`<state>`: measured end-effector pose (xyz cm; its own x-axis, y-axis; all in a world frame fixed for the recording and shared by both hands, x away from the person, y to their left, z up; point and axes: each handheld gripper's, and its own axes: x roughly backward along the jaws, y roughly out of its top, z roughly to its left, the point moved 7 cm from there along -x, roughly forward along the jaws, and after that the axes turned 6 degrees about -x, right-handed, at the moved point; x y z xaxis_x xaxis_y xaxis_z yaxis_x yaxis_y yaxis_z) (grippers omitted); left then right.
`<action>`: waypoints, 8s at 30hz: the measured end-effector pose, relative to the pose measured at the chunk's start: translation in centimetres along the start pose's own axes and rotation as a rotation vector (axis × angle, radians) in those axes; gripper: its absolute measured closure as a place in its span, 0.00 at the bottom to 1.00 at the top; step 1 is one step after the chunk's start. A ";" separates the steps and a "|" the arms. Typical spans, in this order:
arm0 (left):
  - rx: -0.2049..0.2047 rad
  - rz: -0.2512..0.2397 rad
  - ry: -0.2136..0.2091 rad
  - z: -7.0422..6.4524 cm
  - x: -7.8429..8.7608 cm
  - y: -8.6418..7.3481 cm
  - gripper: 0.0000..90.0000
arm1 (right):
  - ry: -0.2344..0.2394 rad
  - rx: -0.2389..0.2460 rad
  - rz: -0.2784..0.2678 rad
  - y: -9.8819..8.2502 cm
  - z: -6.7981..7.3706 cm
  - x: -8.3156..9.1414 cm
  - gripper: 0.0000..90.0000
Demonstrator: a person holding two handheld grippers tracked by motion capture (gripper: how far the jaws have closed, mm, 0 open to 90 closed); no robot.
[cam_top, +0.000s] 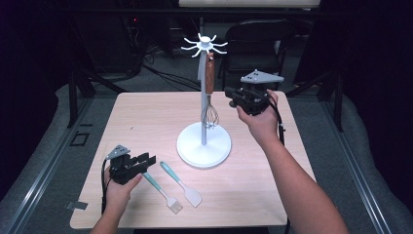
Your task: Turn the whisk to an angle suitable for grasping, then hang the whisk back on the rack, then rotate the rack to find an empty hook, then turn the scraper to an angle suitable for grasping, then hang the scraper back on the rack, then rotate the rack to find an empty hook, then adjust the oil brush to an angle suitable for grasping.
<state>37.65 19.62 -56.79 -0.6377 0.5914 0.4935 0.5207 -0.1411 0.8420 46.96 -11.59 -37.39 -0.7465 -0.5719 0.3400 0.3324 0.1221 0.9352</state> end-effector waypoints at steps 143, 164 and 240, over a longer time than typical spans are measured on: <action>0.031 0.004 0.018 0.7 -0.1 -0.4 0.65 | 0.246 0.047 0.452 -25.4 13.6 -4.5 0.80; 0.037 0.002 0.018 0.7 -0.1 -0.5 0.65 | 0.241 0.079 0.489 -27.0 14.9 -5.0 0.86; -0.049 0.070 -0.065 -3.6 -2.6 -1.5 0.57 | 0.203 0.109 0.518 -28.3 8.6 1.3 0.87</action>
<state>36.48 15.42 -58.50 -0.5618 0.6290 0.5374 0.5331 -0.2215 0.8165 31.66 -8.82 -62.62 -0.3721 -0.5582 0.7415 0.5562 0.5055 0.6597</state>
